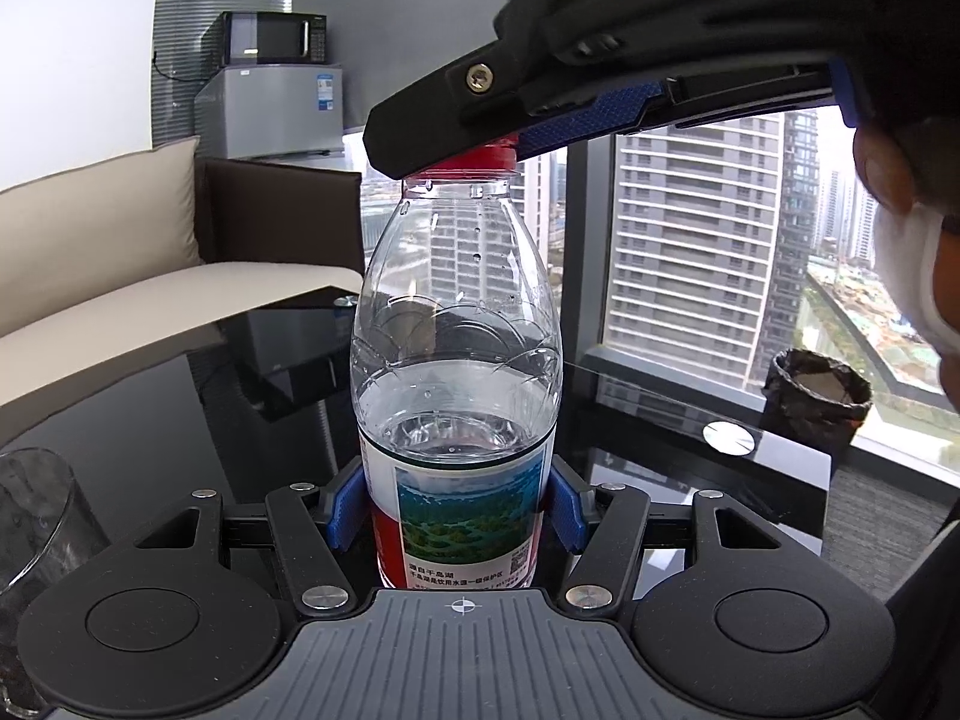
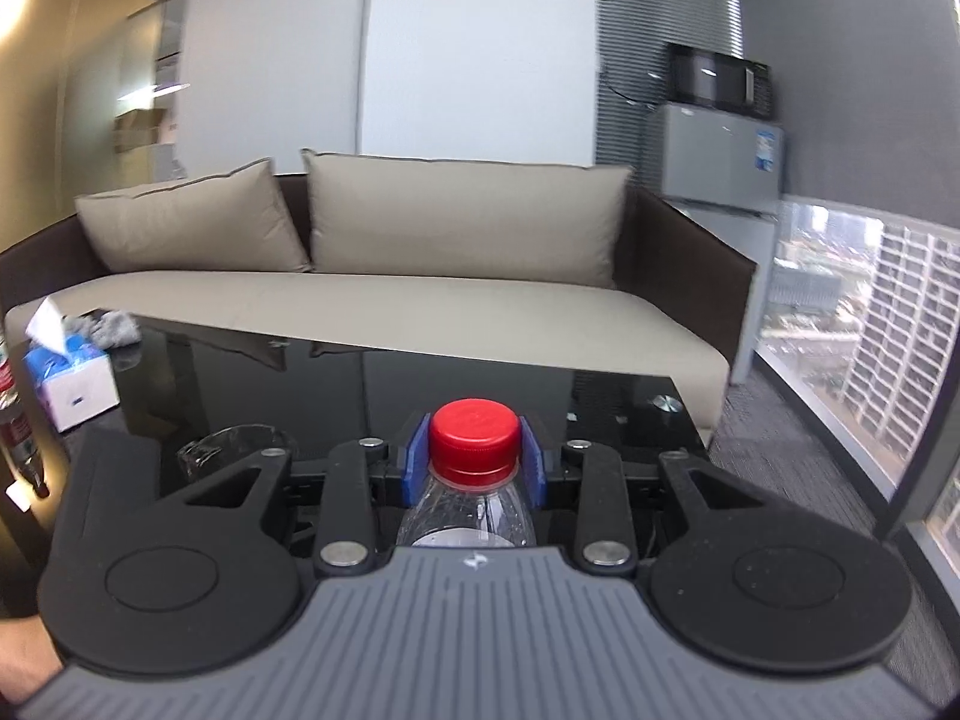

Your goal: Unscrew bottle cap and pour

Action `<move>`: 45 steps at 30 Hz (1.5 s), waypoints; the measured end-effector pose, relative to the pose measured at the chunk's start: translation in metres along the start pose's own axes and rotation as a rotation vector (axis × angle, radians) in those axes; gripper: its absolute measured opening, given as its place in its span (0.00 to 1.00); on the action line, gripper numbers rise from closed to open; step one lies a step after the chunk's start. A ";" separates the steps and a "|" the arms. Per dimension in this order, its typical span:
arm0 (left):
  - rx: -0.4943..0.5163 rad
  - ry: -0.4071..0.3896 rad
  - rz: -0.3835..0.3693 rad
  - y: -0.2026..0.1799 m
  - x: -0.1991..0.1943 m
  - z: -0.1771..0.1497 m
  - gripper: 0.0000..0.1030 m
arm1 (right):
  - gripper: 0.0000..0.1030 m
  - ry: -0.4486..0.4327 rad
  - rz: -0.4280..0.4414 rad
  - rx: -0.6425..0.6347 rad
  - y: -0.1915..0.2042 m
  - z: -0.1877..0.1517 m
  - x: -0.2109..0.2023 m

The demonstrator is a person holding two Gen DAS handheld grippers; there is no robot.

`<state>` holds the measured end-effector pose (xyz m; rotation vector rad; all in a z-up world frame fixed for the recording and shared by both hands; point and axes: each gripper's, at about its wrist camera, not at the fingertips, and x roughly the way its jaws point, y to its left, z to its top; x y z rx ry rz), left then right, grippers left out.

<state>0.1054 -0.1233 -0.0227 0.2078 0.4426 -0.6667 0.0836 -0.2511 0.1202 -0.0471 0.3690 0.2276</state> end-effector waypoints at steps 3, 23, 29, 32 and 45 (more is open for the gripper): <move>-0.008 0.002 -0.002 0.000 0.002 0.000 0.55 | 0.33 0.008 -0.025 0.026 0.009 0.001 -0.001; -0.010 0.006 -0.005 -0.001 0.001 0.000 0.55 | 0.32 0.079 -0.074 -0.003 0.022 0.011 0.000; -0.013 0.004 -0.008 0.000 0.002 0.001 0.55 | 0.32 0.100 -0.026 -0.102 0.021 0.014 0.000; -0.012 0.005 -0.008 -0.001 0.002 0.001 0.55 | 0.32 0.111 0.038 -0.145 0.009 0.018 0.003; -0.005 0.001 -0.008 -0.004 0.003 0.001 0.55 | 0.31 0.157 0.087 -0.096 -0.008 0.032 0.011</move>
